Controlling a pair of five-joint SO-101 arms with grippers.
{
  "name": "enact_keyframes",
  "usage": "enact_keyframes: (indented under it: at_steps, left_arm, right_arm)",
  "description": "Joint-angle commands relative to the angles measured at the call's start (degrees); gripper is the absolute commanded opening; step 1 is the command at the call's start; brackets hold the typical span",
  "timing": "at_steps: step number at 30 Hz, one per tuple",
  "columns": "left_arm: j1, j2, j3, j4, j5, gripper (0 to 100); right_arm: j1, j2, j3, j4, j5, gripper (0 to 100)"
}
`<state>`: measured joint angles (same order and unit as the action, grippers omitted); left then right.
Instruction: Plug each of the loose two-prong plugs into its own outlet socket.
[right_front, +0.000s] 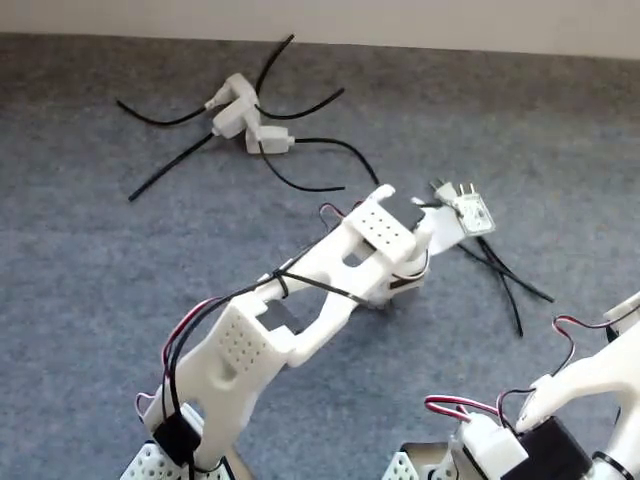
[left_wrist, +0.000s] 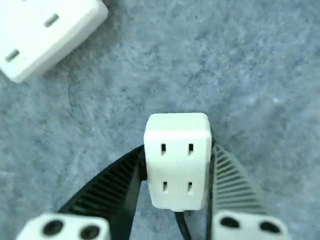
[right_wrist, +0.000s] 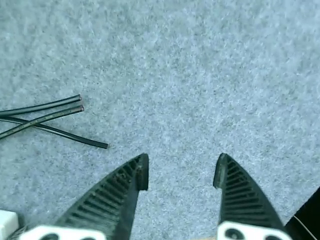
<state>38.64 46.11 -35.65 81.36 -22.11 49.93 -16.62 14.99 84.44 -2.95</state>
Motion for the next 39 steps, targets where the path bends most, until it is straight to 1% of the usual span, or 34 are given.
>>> enact_keyframes:
  at_steps: [1, 3, 6, 8, 11, 17, 19, 23, 26, 28, 32, 33, 35, 39]
  left_arm:
    - [-2.2, -0.7, -6.3, 9.1, 0.2, 5]
    - [-4.4, -0.7, -8.9, 13.3, 0.2, 3]
    - [-8.7, -0.7, -11.8, 17.8, 0.2, 3]
    - [-12.1, -0.7, -12.8, 18.9, 0.3, 3]
    - [-17.7, -0.7, -13.3, 19.1, 3.0, 3]
    - [-29.5, 0.6, -12.9, 19.1, 4.0, 3]
    - [-32.5, 2.9, -13.0, 19.1, 5.7, 3]
    - [-35.6, 10.3, -13.2, 19.2, 6.5, 3]
    - [-36.9, 12.9, -14.5, 19.5, 6.8, 3]
    - [-37.6, 12.4, -15.2, 19.5, 9.0, 8]
    - [-37.9, 11.9, -15.4, 19.3, 12.7, 28]
    - [-38.3, 11.8, -15.4, 19.2, 13.5, 31]
    - [-39.0, 11.7, -15.9, 19.1, 15.1, 34]
    - [-42.0, 12.0, -20.8, 19.1, 19.8, 34]
  right_arm:
    - [0.4, -2.2, -0.1, -0.3, 0.3, 21.7]
    - [0.2, -2.2, -0.1, -0.3, 0.3, 21.7]
    - [-0.1, -2.2, -0.1, -0.3, 0.3, 21.7]
    - [-1.5, -2.4, -0.1, -0.6, 0.3, 21.7]
    - [-4.9, -2.4, -0.1, -0.5, 0.5, 21.7]
    - [-13.7, -2.2, -0.6, -0.7, 0.6, 21.7]
    - [-17.2, -2.2, -0.7, -0.7, 0.7, 21.7]
    - [-25.9, -2.2, -0.6, -0.7, 6.6, 21.7]
    - [-30.5, -2.3, -0.9, -1.2, 7.7, 21.7]
    - [-33.0, -2.2, -2.3, -3.2, 7.8, 21.7]
    - [-35.6, 0.4, -5.7, -9.1, 7.8, 22.0]
    - [-36.0, 2.1, -7.7, -9.7, 7.8, 22.0]
    - [-36.1, 7.2, -13.0, -9.5, 7.8, 22.0]
    - [-36.2, 21.8, -27.6, -6.5, 7.7, 22.0]
